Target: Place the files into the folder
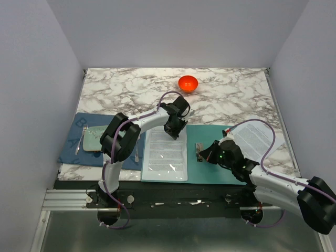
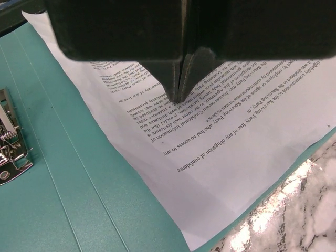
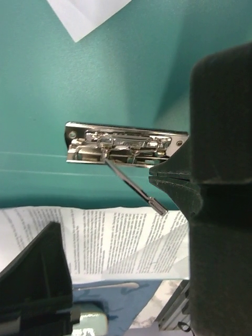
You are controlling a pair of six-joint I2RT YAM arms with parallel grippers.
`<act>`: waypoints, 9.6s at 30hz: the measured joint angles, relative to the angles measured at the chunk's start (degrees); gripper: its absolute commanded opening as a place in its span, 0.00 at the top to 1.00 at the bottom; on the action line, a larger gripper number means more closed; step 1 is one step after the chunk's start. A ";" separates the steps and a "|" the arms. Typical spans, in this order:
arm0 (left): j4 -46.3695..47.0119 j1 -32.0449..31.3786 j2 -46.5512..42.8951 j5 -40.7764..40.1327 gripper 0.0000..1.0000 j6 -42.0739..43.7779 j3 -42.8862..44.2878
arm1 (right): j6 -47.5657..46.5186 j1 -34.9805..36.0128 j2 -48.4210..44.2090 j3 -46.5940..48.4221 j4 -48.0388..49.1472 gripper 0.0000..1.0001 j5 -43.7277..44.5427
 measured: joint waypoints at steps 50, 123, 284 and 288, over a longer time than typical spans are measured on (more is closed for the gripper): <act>1.14 -0.26 -1.88 -0.22 1.00 3.28 -2.67 | -13.68 -11.21 8.68 16.76 -8.72 0.99 -9.75; -1.36 -0.26 -2.27 -0.48 1.00 4.28 -2.82 | -22.32 -9.07 30.58 40.04 -38.99 0.49 12.59; -6.36 -0.09 -2.75 0.35 1.00 7.32 -1.99 | -13.73 -44.70 41.77 45.79 -42.80 0.06 -6.12; -6.47 -0.09 -2.75 0.48 1.00 7.32 -1.99 | -13.75 -44.70 41.72 45.64 -41.86 0.06 -7.37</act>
